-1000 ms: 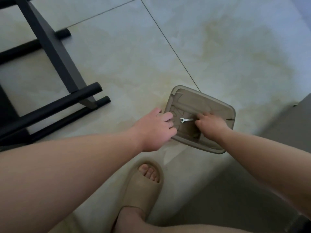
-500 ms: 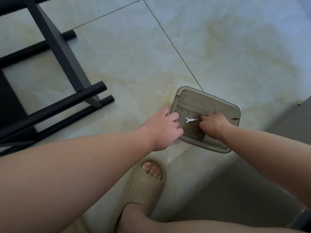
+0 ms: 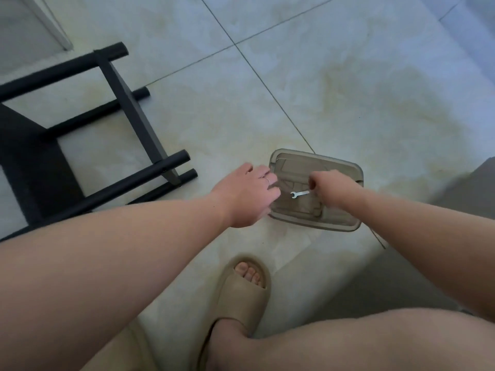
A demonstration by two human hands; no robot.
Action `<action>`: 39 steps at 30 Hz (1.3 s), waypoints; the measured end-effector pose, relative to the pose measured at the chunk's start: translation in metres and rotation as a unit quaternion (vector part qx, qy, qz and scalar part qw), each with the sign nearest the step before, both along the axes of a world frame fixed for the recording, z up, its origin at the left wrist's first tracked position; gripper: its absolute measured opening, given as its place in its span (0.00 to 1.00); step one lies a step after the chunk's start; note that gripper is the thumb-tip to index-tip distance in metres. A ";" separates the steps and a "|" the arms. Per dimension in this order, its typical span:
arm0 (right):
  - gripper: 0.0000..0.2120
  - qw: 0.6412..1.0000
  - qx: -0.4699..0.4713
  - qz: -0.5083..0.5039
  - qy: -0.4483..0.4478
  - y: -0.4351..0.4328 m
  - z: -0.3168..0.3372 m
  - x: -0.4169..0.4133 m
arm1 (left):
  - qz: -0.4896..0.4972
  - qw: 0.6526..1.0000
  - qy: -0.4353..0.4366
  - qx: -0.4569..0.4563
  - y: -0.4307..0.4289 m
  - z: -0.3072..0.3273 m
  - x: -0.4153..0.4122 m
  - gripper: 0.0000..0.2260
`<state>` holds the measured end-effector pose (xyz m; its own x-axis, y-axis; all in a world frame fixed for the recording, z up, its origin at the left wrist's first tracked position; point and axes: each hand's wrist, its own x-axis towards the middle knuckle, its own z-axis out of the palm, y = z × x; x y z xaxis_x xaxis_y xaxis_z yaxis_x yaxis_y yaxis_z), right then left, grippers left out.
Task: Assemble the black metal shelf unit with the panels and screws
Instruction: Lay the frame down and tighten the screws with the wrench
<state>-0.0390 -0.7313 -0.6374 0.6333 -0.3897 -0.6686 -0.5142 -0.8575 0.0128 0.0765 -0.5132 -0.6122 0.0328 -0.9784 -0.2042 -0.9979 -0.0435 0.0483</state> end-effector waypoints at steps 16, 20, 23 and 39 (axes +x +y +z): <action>0.13 0.874 0.406 -0.163 -0.210 0.183 0.108 0.128 | 0.505 0.846 0.173 0.002 0.157 0.073 0.132 0.11; 0.11 0.844 0.463 -0.166 -0.216 0.197 0.087 0.142 | 0.559 0.785 0.264 -0.034 0.164 0.036 0.148 0.09; 0.11 0.819 0.491 -0.198 -0.221 0.195 0.064 0.145 | 0.588 0.735 0.329 -0.073 0.162 0.000 0.152 0.08; 0.10 0.769 0.531 -0.197 -0.296 0.197 0.017 0.119 | 0.546 0.642 0.538 -0.028 0.141 -0.028 0.143 0.18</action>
<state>0.0805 -0.5340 -0.6203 0.9219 -0.0628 -0.3824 -0.3831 0.0006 -0.9237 0.2198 -0.3721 -0.6406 0.5743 -0.4996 -0.6486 0.2379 -0.6562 0.7161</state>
